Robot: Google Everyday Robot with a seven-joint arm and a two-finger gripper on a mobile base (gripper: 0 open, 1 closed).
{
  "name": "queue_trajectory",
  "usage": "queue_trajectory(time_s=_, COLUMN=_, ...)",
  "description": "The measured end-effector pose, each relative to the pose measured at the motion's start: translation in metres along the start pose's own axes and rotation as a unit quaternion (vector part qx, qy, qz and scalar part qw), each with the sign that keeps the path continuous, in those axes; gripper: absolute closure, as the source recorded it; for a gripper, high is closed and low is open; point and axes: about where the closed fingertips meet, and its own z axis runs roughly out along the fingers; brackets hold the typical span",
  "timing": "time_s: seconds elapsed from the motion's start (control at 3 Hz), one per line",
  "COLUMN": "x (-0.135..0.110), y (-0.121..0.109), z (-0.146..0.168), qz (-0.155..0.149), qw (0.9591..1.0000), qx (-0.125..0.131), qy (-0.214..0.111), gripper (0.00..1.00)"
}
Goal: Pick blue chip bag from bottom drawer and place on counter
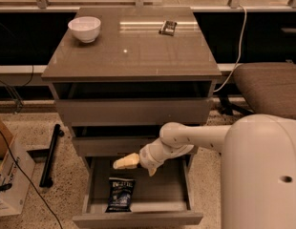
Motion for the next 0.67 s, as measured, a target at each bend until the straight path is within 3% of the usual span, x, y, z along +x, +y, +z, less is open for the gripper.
queue_trajectory(time_s=0.67, x=0.005, y=-0.047, z=0.105, qz=0.074, qw=0.9948, qx=-0.029, qy=0.064, gripper=0.0)
